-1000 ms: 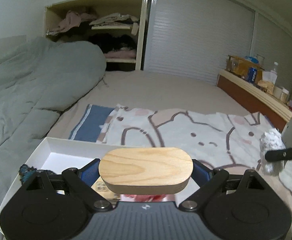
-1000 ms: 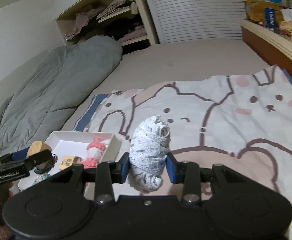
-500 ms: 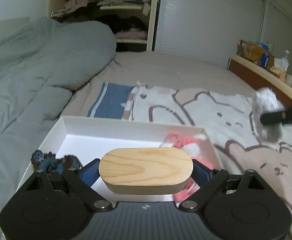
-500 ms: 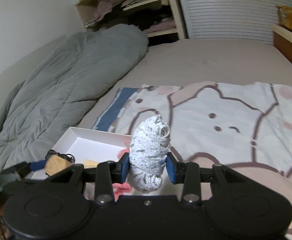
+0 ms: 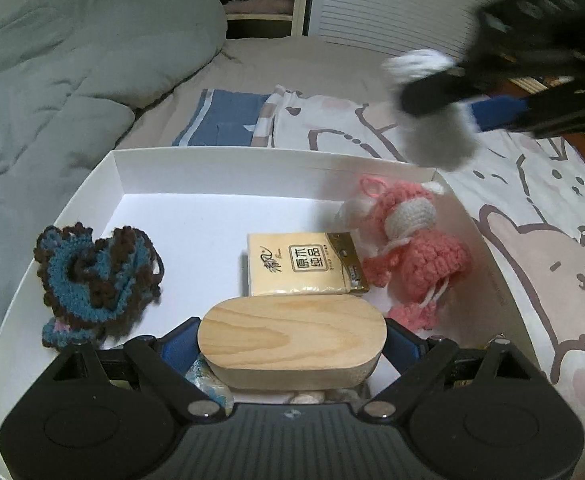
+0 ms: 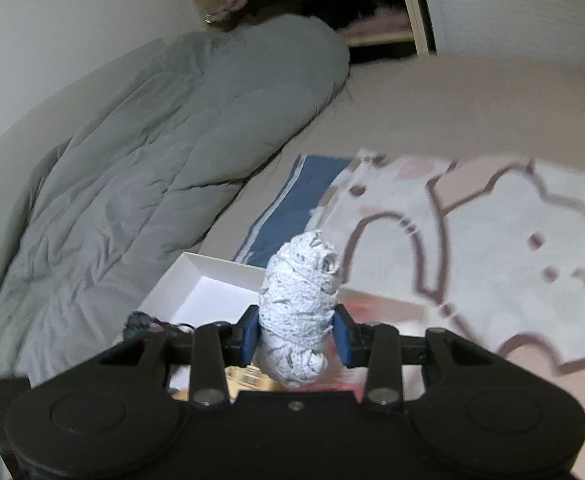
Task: Organize objects
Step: 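Carry the wooden block and knit roll with both grippers to the white tray, then release the knit roll into the tray with right gripper while left gripper lowers the block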
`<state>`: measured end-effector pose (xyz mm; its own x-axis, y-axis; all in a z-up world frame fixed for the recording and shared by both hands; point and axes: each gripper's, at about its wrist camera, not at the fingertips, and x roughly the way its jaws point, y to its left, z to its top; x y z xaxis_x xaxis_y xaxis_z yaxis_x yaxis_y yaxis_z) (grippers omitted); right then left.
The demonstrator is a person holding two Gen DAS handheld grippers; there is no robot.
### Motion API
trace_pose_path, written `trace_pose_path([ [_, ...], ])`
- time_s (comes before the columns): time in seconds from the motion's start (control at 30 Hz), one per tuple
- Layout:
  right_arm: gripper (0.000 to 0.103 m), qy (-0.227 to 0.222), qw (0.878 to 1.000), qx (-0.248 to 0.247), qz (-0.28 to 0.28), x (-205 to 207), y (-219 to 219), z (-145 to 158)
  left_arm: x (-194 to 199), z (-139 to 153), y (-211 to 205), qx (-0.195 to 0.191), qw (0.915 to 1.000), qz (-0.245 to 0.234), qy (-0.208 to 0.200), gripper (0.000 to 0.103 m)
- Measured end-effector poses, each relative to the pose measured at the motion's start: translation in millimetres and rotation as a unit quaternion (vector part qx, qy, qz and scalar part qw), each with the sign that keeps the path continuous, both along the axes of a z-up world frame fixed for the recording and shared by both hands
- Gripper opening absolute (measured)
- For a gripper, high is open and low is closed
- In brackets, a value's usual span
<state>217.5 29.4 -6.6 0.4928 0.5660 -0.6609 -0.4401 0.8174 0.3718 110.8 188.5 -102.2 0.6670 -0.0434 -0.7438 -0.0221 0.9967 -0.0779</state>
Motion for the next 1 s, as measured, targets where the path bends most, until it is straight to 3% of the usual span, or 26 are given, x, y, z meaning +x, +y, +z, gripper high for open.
trace_pose_path([
  [0.13,0.039,0.027,0.999,0.015,0.008,6,30,-13,3,-6,-5,0.012,0.9997,-0.022,0.003,0.093],
  [0.2,0.039,0.035,0.999,0.015,0.021,9,48,-19,3,-8,-2,-0.001,0.9998,-0.020,-0.001,0.093],
  [0.43,0.040,0.024,0.997,-0.009,0.067,18,96,-31,6,-14,1,-0.019,0.9996,-0.015,-0.013,0.093],
  [0.5,0.046,0.027,0.996,-0.004,0.081,21,103,-35,6,-15,3,-0.021,0.9995,-0.016,-0.014,0.093],
  [0.57,0.063,0.034,0.996,-0.004,0.087,23,106,-38,5,-15,3,-0.024,0.9995,-0.017,-0.014,0.093],
  [0.6,0.065,0.027,0.996,-0.011,0.084,21,107,-38,6,-15,3,-0.022,0.9995,-0.017,-0.013,0.093],
  [0.9,0.067,0.014,0.996,-0.027,0.083,15,81,-38,4,-10,1,0.012,0.9999,-0.003,-0.004,0.097],
  [1.0,0.067,0.009,0.996,-0.026,0.083,12,68,-34,0,-3,5,0.005,1.0000,0.003,-0.007,0.092],
])
